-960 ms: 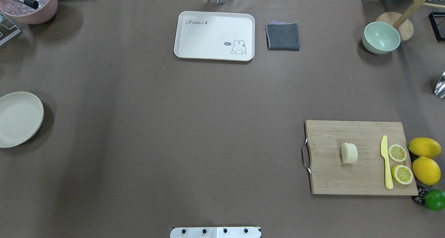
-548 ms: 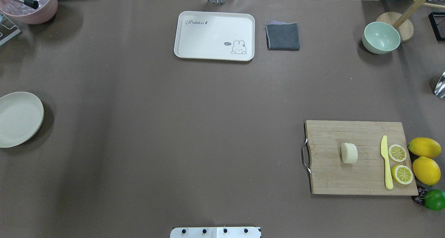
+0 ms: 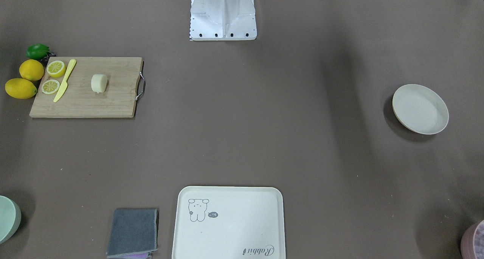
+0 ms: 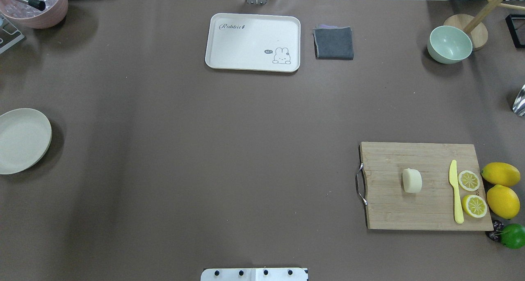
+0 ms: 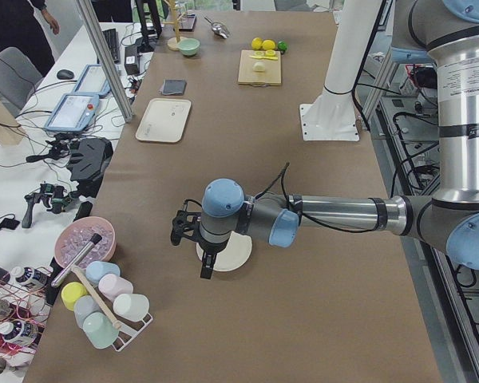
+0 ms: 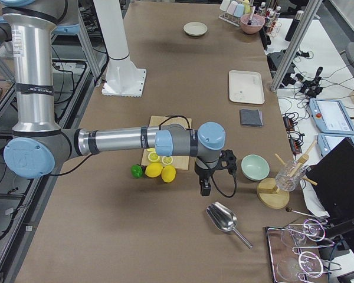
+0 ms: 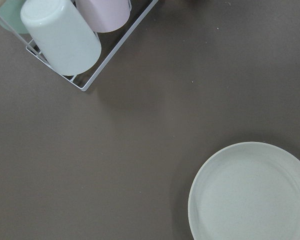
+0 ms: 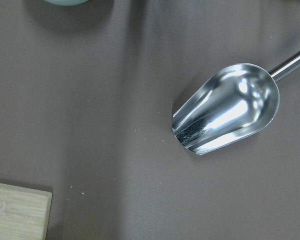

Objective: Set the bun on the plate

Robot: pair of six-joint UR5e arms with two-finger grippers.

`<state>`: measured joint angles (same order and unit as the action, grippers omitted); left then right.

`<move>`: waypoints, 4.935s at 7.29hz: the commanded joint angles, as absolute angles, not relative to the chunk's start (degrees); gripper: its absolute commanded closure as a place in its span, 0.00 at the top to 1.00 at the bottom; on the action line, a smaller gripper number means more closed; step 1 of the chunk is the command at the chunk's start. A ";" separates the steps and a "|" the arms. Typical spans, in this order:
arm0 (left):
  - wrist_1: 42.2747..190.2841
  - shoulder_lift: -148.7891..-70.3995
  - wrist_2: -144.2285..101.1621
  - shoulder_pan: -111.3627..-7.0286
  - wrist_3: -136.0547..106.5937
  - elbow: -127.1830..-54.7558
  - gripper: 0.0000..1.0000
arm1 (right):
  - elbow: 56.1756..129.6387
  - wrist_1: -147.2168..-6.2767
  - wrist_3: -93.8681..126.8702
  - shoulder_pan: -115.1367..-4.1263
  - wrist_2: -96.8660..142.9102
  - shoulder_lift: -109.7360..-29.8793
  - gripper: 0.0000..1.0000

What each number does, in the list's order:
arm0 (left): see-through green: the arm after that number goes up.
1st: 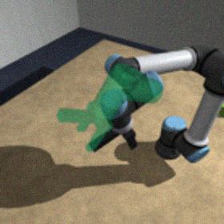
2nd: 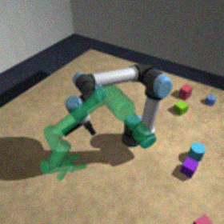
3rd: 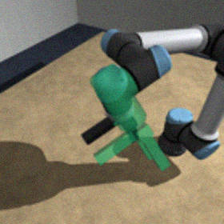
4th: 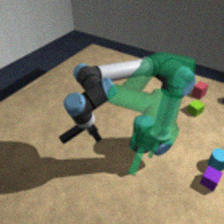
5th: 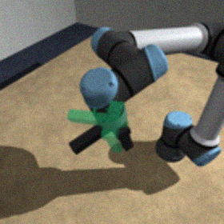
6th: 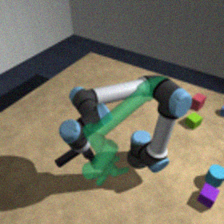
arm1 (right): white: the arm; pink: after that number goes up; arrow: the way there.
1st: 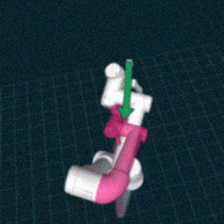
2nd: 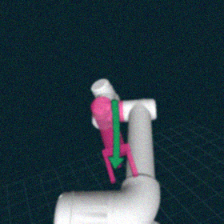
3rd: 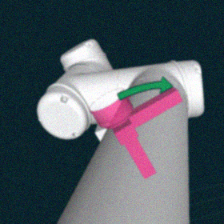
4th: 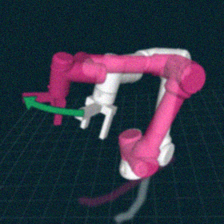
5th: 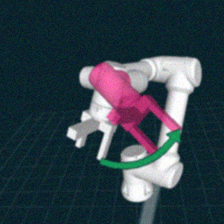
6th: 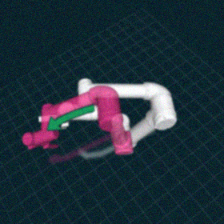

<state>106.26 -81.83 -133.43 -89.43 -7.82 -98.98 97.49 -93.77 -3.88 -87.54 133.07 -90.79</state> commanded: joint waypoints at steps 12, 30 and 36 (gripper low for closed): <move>113.00 -83.85 -132.02 -83.85 -7.38 -96.52 0.98 | 98.43 -93.78 -3.25 -87.63 133.50 -90.79 1.00; 155.04 -84.73 -130.16 -66.97 -34.63 -70.84 0.00 | 99.32 -93.69 -3.34 -86.31 134.82 -88.95 1.00; 131.20 -91.66 -146.86 -77.69 -37.33 -85.72 0.00 | 99.15 -89.69 -3.52 -86.31 138.96 -89.38 1.00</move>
<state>139.28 -90.29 -144.38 -76.17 -35.80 -79.47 99.80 -92.68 -3.50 -86.31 138.75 -89.05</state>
